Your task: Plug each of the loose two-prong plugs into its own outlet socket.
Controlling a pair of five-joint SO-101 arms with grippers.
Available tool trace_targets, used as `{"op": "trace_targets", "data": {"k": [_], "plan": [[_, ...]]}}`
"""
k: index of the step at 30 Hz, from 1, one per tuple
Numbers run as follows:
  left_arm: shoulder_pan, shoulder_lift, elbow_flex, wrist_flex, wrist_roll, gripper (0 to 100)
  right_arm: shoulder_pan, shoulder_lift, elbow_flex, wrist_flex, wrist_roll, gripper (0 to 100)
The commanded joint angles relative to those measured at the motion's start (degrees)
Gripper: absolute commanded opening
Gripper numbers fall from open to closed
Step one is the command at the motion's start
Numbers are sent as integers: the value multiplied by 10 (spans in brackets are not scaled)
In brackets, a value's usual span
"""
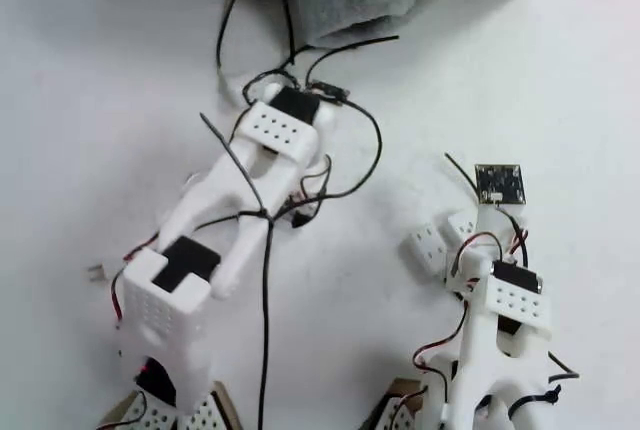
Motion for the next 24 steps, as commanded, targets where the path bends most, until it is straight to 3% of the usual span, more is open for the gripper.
{"op": "trace_targets", "data": {"k": [1,16,24], "plan": [[9,-2,-1,-15,4,26,2,-3,-3,-8,1,19],[9,0,6,-23,5,25,2,-3,-3,-8,1,19],[9,0,60,-79,25,25,2,-2,-3,-8,1,19]]}}
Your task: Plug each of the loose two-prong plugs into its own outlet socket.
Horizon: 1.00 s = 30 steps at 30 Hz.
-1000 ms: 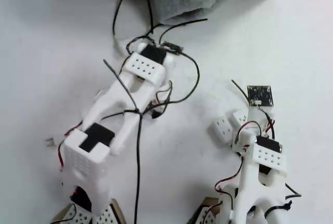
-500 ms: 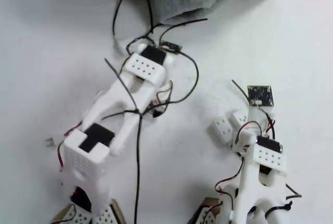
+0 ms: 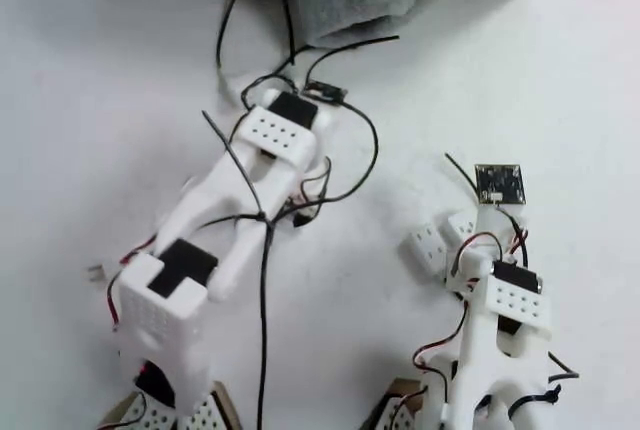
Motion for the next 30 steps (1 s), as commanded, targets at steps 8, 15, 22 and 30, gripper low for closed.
{"op": "trace_targets", "data": {"k": [8,15,22,30], "plan": [[3,2,17,-31,-2,25,2,-1,-3,-8,1,19],[1,95,-35,-19,-2,25,4,-1,-3,-8,1,19],[2,209,-171,68,-2,25,5,-1,-3,-8,1,19],[6,231,-178,62,0,25,5,-2,-3,-8,1,19]]}}
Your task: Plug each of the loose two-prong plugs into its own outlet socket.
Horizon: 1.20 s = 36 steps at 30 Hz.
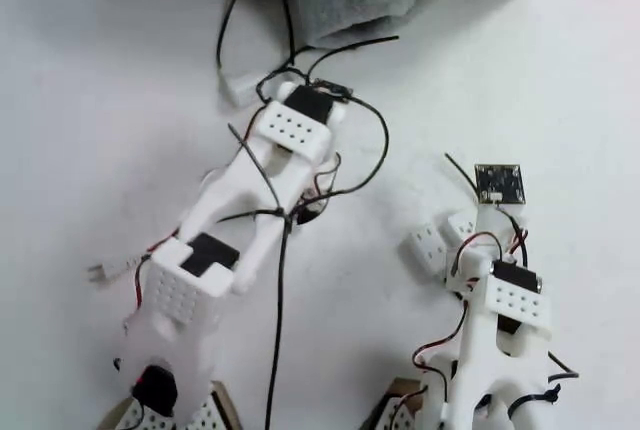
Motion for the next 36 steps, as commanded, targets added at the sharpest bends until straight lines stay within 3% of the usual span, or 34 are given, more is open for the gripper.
{"op": "trace_targets", "data": {"k": [1,17,28,36], "plan": [[5,56,1,-12,-4,25,5,-2,-3,-8,1,19],[2,12,64,-78,-4,25,6,-1,-3,-8,1,19],[-25,-195,344,-261,-5,25,6,0,-3,-8,1,19],[-83,-204,356,-243,-14,25,6,1,-3,-8,1,19]]}}
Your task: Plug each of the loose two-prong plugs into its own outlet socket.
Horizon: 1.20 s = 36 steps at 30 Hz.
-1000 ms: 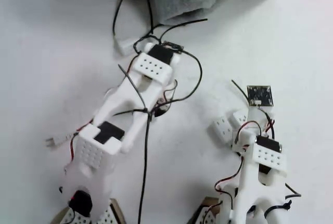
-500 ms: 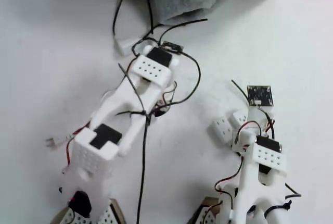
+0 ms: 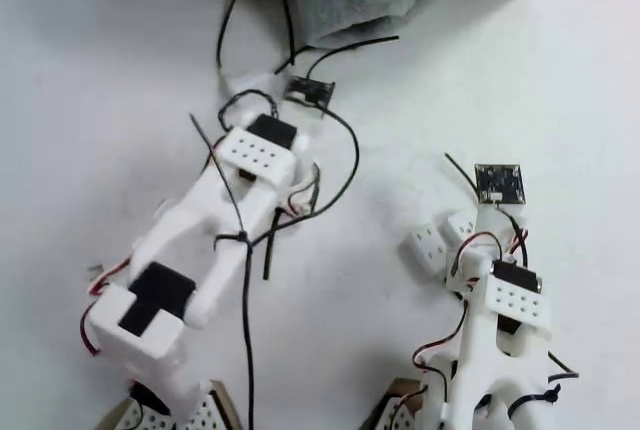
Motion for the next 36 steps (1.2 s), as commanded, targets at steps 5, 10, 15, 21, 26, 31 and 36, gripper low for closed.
{"op": "trace_targets", "data": {"k": [5,10,15,21,26,31,36], "plan": [[-41,8,54,-19,-24,25,6,1,-3,-8,1,19],[-15,4,73,-46,-25,25,6,1,-3,-8,1,19],[35,3,71,-49,-22,25,6,1,-3,-8,1,19],[33,8,42,-46,-21,25,6,1,-3,-8,1,19],[30,4,44,-43,-48,33,6,1,-3,-8,1,19],[31,1,40,-25,-76,177,5,1,-3,-8,1,19],[31,1,35,-24,-110,235,4,1,-3,-8,1,19]]}}
